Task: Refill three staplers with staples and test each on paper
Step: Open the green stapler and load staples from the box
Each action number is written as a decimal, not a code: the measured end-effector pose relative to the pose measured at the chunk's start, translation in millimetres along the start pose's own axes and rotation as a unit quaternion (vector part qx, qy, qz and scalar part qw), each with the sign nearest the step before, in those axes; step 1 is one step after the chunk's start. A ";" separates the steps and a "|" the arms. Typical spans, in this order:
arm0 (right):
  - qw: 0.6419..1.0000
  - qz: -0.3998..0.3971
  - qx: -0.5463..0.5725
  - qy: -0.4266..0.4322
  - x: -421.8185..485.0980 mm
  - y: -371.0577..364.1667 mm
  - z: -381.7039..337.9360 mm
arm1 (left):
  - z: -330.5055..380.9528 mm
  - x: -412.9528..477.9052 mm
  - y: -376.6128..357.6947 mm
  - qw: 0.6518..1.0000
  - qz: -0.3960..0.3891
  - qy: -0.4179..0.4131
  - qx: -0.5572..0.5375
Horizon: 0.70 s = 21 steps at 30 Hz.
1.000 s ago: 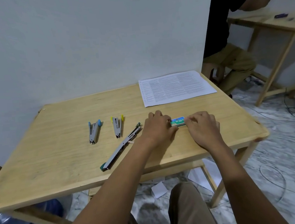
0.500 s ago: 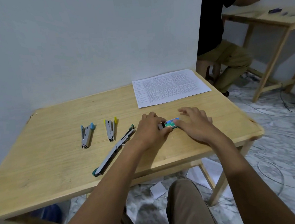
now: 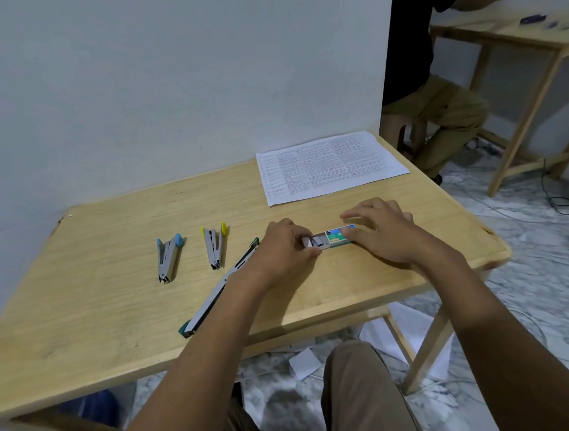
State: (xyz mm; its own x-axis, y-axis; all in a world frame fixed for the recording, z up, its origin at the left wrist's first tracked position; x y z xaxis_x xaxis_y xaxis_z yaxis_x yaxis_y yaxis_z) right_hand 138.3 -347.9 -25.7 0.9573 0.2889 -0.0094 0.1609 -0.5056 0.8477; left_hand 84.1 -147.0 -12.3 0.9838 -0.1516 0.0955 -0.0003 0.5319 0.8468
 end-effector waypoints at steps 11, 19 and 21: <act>0.995 0.067 -0.067 0.027 1.3 -10.2 -56.8 | -0.1 -3.1 1.0 1.000 0.010 -0.011 -0.018; 0.999 0.001 -0.038 -0.038 6.9 -15.5 -58.4 | -1.6 -3.3 0.5 0.999 0.020 -0.011 -0.027; 0.999 0.001 -0.023 -0.037 7.5 -16.1 -57.5 | -1.4 -3.1 0.6 0.999 0.020 -0.010 -0.026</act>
State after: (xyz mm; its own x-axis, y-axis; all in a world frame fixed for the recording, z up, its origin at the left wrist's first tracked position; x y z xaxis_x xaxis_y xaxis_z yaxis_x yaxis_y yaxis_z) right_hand 129.0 -290.8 -9.0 0.9732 0.2257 -0.0454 0.1493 -0.4686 0.8707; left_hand 81.2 -145.0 -12.9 0.9794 -0.1464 0.1393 -0.0292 0.5797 0.8143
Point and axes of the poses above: each hand's wrist, its own x-axis towards the middle knuckle, its own y-axis out of the back of the hand, z = x × y, the point moved 2 cm from there along x, towards the middle knuckle, and after that the axes turned 6 degrees about -y, right-handed, at the moved point
